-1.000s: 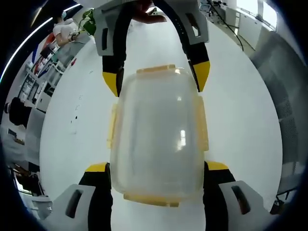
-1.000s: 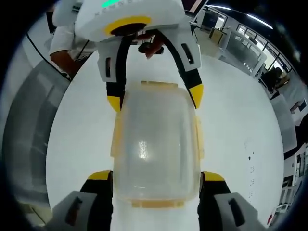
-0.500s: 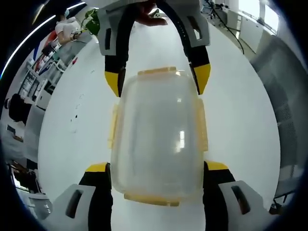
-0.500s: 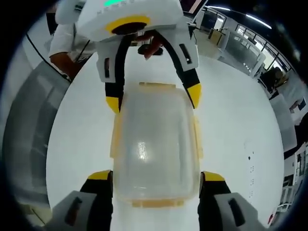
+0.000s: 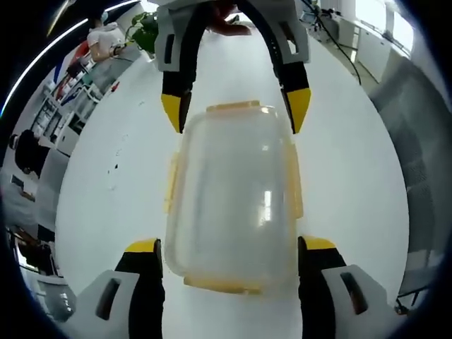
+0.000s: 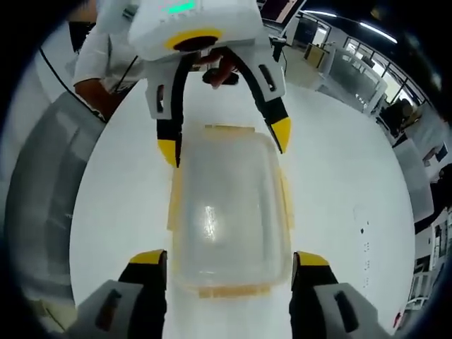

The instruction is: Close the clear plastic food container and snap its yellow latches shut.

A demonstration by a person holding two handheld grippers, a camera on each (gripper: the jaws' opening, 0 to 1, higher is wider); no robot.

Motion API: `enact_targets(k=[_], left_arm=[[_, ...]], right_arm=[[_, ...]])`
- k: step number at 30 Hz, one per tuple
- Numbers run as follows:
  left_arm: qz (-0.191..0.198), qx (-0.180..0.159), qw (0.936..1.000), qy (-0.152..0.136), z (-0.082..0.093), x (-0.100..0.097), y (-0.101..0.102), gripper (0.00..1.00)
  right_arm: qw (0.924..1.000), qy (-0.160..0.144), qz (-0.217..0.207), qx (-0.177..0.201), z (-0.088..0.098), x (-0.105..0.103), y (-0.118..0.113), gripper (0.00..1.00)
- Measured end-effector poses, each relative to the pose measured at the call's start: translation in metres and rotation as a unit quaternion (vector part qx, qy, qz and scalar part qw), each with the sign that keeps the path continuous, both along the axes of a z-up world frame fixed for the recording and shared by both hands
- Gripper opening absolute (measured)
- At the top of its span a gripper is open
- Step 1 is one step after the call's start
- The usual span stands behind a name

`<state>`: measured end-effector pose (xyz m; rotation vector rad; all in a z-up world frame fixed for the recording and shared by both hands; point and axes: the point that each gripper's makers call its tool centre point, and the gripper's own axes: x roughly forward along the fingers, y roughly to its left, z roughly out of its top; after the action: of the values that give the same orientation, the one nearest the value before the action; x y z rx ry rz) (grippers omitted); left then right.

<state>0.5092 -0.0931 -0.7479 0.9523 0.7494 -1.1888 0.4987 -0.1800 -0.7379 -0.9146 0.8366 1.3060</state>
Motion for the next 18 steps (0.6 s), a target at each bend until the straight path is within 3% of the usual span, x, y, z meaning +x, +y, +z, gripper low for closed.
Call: enact_targets(k=[10,12,18], left_arm=[[0.064,-0.032,0.9975,-0.003,0.003,-0.003,0.016,0.79],[0.092,-0.058,0.9941,0.004,0.006,-0.003,0.015,0.8],[0.119,-0.067,0.9906,0.0,0.007,-0.009,0.021,0.79]], right_arm=[[0.9984,-0.014,-0.048,0.027,0.003,-0.005,-0.008,0.73],[0.9971,-0.019,-0.066,0.032,0.004,-0.005,-0.01,0.74],[0.9945,-0.017,-0.096,0.038,0.003,-0.012,-0.017,0.75]])
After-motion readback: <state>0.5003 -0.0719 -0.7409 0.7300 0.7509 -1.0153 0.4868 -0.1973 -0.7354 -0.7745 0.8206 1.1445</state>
